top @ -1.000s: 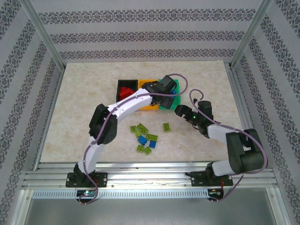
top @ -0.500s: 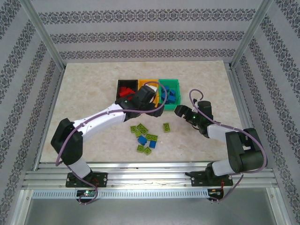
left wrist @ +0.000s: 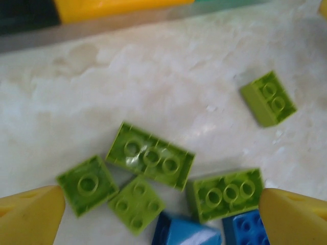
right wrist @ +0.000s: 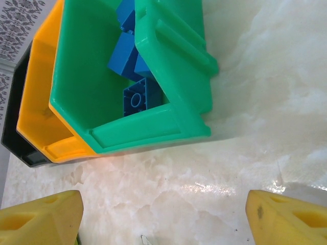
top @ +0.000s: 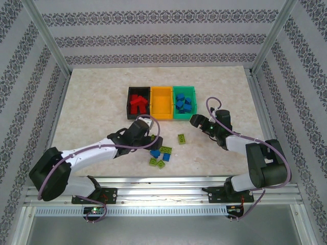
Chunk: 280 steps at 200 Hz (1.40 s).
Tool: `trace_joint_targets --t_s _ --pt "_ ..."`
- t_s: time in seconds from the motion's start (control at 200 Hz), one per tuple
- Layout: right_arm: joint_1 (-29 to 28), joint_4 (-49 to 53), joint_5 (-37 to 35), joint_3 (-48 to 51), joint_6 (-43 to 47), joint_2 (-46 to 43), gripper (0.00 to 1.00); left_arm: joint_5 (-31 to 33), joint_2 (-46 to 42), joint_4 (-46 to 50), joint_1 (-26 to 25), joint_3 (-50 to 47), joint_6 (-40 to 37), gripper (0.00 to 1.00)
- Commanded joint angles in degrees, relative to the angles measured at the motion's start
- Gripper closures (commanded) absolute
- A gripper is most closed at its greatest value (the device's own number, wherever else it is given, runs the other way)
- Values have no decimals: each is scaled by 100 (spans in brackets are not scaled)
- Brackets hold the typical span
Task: Sort the legos into containers by color
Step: Pick up the lego from the middle-left of the table.
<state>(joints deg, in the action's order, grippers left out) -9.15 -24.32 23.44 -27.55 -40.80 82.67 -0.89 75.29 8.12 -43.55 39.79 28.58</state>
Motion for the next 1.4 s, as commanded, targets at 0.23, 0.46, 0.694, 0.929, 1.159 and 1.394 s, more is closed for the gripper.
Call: trace_joint_targets --t_s 0.23,0.46,0.694,0.929,1.159,1.394 --pt "-153 5 -46 17 114 11 17 -140 -1037 810 -531 -477 731 10" --pt "-184 66 99 100 53 8 17 40 -865 1631 -1490 -437 1384 11" --pt "-280 -67 235 152 -157 38 16 436 48 2166 -2388 -72 1926 9" --pt "-377 -76 290 40 -166 241 16 751 698 2381 -2536 247 2091 9" --pt "-382 -57 303 -6 -158 306 16 1201 376 2501 -2259 457 2038 11" --pt "-385 23 223 -23 -95 254 16 919 531 2105 -2009 923 1699 27"
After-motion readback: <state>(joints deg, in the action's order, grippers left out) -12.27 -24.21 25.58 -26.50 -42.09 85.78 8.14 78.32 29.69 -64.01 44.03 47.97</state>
